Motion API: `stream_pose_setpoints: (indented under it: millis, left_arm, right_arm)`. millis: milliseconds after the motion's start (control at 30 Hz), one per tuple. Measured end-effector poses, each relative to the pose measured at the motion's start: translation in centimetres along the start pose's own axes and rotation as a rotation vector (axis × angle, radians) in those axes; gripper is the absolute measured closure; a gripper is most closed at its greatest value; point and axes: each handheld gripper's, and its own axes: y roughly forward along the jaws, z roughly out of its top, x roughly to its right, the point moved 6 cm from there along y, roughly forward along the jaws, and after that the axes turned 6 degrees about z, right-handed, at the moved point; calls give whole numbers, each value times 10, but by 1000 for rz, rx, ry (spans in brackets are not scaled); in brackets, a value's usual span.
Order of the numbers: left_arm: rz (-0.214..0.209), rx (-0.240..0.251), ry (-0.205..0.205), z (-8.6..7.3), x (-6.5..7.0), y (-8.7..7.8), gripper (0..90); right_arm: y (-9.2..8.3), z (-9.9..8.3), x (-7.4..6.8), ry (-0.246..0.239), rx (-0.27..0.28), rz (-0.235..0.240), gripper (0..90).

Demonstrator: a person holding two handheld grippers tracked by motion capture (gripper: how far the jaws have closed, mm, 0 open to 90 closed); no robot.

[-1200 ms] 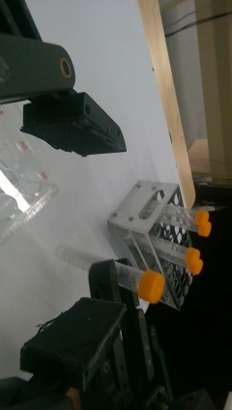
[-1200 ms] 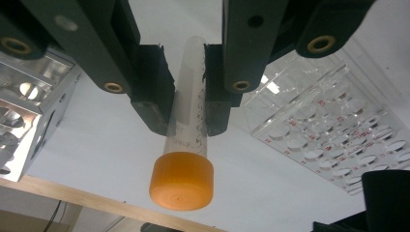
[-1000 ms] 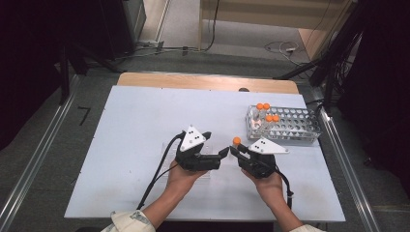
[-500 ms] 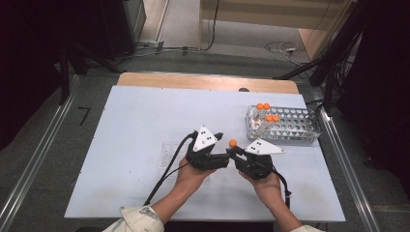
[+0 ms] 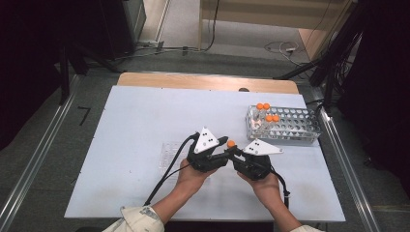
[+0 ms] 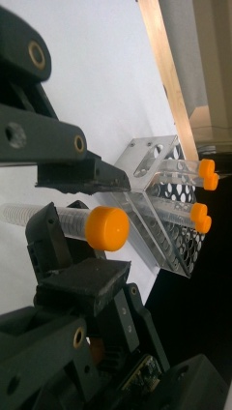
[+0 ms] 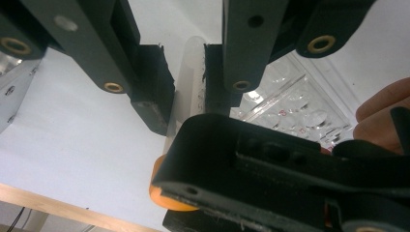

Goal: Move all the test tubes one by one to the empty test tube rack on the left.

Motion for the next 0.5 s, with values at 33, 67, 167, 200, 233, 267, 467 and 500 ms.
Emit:
stream_pose_setpoints:
  millis: [33, 67, 167, 200, 233, 267, 467, 500]
  left_arm:
    - [2, 0, 3, 0, 0, 0, 609]
    - [2, -1, 3, -1, 0, 0, 616]
    - [4, -3, 5, -2, 1, 1, 637]
    - [8, -4, 8, -3, 1, 2, 649]
    - [8, -4, 8, -3, 1, 2, 665]
    - [12, 1, 8, -3, 1, 2, 683]
    - [15, 8, 10, -2, 1, 1, 694]
    - [12, 6, 8, -2, 0, 1, 695]
  right_arm:
    - [0, 0, 0, 1, -1, 1, 718]
    - [0, 0, -1, 1, 0, 3, 718]
    - [0, 0, -1, -2, 0, 5, 718]
    - [0, 0, -1, -3, 0, 4, 717]
    - [0, 0, -1, -3, 0, 4, 717]
    - [0, 0, -1, -2, 0, 5, 717]
    - [-1, 1, -2, 1, 4, 7, 717]
    - [-1, 1, -2, 1, 3, 7, 717]
